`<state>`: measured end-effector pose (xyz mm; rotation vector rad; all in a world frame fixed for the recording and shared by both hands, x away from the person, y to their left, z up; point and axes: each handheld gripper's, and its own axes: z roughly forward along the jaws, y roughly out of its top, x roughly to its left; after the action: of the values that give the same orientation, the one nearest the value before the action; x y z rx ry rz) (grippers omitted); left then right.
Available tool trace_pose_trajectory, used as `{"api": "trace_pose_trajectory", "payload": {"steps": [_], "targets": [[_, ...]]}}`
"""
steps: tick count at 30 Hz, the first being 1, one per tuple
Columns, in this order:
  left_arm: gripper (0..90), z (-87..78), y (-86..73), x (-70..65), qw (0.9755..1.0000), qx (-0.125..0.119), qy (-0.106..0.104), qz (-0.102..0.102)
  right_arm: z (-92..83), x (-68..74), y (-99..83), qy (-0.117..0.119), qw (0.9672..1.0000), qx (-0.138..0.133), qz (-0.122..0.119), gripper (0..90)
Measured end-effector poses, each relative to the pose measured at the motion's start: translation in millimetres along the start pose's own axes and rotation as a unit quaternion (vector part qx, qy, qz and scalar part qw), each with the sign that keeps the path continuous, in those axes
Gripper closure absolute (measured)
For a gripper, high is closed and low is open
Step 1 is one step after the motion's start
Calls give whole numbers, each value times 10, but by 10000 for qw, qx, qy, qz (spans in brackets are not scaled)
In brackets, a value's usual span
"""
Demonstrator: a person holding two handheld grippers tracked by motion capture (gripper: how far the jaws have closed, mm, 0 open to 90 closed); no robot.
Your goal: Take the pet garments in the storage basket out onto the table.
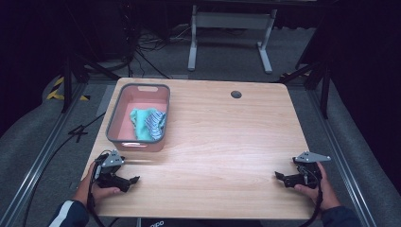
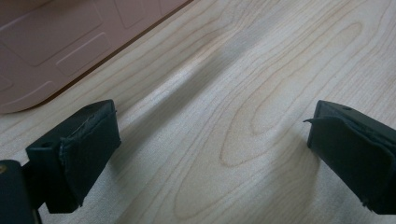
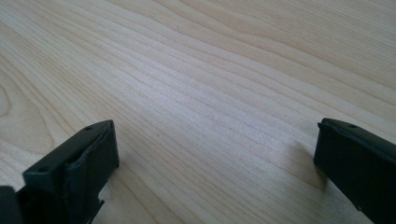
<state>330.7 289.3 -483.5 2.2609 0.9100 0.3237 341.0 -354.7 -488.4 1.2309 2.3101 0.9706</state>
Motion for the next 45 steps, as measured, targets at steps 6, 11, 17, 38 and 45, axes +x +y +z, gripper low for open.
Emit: {"api": "trace_pose_trajectory", "payload": {"steps": [6,11,17,38,45], "targets": [[25,0,-1,-1,10000,-2,4,2,0,-1,0,-3,10000,1,-2,3],[28,-5,1,0,10000,15,26,3,0,0,0,0,10000,0,1,3],[97,-43,8,-5,9999,46,83,-88,3,-4,2,-11,10000,3,-16,3],[185,-511,202,11,9994,89,338,0,1,-1,1,-4,10000,-1,8,3],[193,-710,380,20,9979,99,635,27,1,-1,1,-4,10000,-1,9,3]]}}
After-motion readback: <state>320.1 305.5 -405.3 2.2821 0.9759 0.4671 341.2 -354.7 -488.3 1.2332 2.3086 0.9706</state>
